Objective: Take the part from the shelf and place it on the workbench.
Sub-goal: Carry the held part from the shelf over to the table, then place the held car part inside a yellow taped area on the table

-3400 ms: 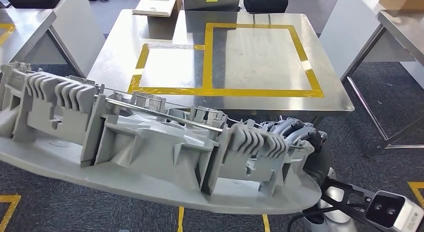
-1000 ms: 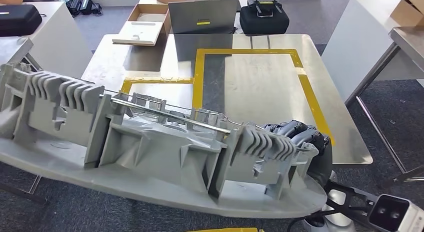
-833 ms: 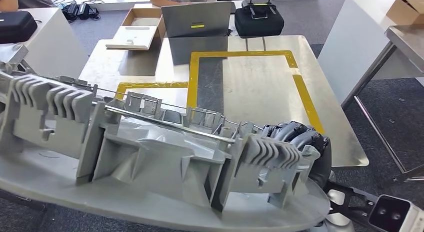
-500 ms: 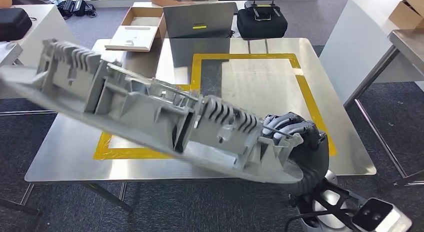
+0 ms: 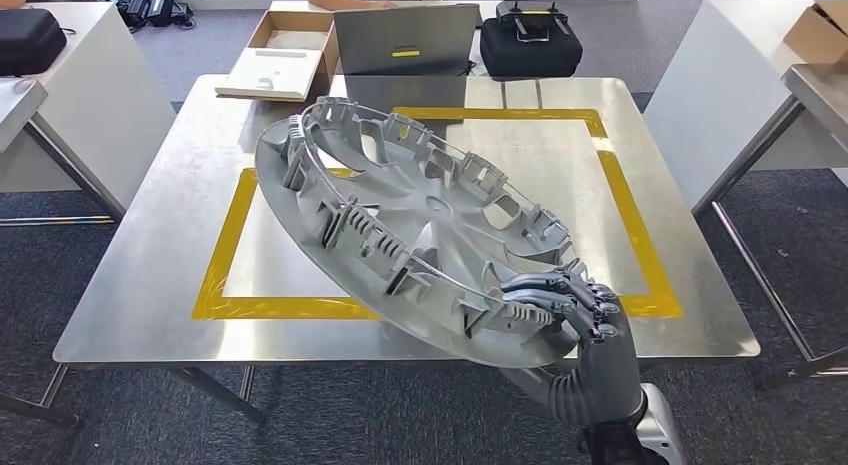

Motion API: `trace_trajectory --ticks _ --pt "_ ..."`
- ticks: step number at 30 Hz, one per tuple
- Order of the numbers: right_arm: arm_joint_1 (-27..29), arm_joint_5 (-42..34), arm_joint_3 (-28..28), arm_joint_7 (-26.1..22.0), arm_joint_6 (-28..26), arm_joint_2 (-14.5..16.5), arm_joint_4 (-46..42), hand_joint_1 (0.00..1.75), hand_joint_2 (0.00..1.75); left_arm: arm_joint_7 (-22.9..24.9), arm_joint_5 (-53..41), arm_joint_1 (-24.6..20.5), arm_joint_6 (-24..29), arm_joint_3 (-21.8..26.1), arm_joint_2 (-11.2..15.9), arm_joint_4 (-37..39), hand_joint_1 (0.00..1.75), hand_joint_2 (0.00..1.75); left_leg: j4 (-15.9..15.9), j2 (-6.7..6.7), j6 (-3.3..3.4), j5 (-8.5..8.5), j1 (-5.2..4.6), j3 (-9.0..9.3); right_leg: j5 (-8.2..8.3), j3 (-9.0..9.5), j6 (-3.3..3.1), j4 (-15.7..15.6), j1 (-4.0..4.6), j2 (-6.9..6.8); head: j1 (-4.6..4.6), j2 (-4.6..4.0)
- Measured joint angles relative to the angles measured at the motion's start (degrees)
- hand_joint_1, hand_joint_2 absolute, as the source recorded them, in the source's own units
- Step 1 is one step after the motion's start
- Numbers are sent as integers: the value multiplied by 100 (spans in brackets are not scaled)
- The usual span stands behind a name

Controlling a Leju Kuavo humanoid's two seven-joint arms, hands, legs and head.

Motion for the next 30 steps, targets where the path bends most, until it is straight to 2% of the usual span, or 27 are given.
trace_trajectory --ticks 4,9,13,15,20,24,30 --pt "16 379 167 641 125 -2 65 175 175 13 0 -1 -36 0 0 -1 0 175 -3 1 -9 6 13 18 -2 16 1 1 2 -1 -1 0" --pt "1 531 240 928 244 -2 193 175 175 14 0 2 -52 0 0 -1 0 175 -10 0 -21 13 21 28 -3 23 -1 6 9 -2 -1 0" --pt "4 704 128 1411 570 -20 460 175 175 -138 -16 3 -104 0 0 -1 0 175 -15 -1 -22 12 20 40 -6 31 -6 6 9 -4 -1 0" --pt "21 628 -64 1291 691 -55 750 175 175 -209 -43 6 -137 0 0 -1 0 175 -16 -2 -22 13 20 41 -6 31 -6 6 9 -5 -1 0" --pt "-122 514 -1044 421 1084 -80 1872 175 175 -301 -91 -3 -252 0 4 -1 0 175 -16 -3 -20 15 12 44 0 35 0 6 10 -5 0 0" --pt "-327 640 -1600 419 1207 -61 2617 175 175 -333 -106 -6 -310 0 18 -1 0 175 -15 -5 -20 15 11 52 1 44 2 6 9 -6 1 0" --pt "-493 783 -2061 400 1201 53 3630 175 175 -361 -136 -4 -318 0 40 -1 0 175 -16 -4 -20 15 12 54 1 47 2 6 9 -5 -1 0"
